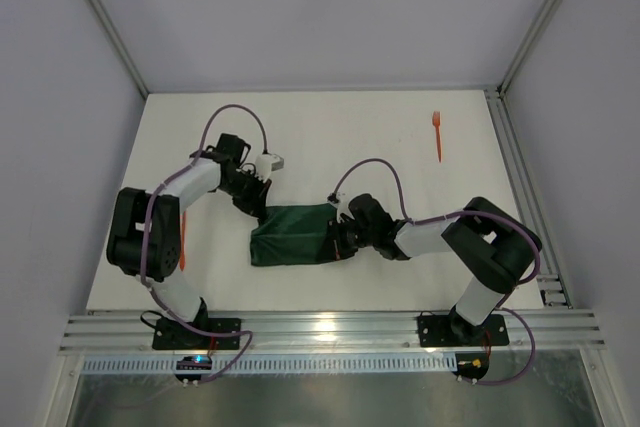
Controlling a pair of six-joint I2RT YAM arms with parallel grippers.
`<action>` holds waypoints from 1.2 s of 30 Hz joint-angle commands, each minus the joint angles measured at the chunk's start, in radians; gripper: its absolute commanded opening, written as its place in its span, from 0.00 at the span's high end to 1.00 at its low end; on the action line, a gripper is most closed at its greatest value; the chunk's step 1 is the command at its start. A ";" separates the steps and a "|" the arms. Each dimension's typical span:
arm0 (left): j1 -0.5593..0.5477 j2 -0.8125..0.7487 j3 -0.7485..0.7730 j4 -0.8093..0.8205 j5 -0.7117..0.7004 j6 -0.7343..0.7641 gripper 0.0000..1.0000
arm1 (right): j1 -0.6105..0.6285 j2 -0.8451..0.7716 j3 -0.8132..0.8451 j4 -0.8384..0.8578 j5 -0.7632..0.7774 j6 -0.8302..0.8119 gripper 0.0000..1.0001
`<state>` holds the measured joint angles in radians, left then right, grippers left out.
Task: Fold the napkin into a case and place the utensils inside
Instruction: Pick up the 2/3-rectangle-folded napkin from the center of the board.
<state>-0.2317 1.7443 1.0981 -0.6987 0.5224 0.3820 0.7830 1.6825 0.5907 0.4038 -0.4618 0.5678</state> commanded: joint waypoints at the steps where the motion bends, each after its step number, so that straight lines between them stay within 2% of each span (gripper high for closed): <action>1: -0.003 -0.101 -0.015 0.068 -0.012 0.018 1.00 | -0.005 0.022 -0.015 -0.010 0.035 0.004 0.96; 15: -0.004 -0.173 -0.060 -0.058 0.082 0.198 1.00 | -0.005 0.046 -0.002 0.000 0.046 0.040 0.96; 21: -0.040 -0.216 -0.052 -0.186 0.082 0.314 1.00 | -0.005 0.062 -0.009 0.026 0.052 0.075 0.96; 27: -0.124 -0.204 -0.148 -0.190 0.056 0.340 1.00 | -0.007 0.065 -0.017 0.043 0.071 0.099 0.96; 36: -0.152 -0.209 -0.218 -0.176 0.030 0.344 1.00 | -0.005 0.065 -0.028 0.073 0.078 0.126 0.96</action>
<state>-0.3706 1.5471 0.8940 -0.8730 0.5598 0.7006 0.7815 1.7218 0.5858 0.4831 -0.4458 0.6907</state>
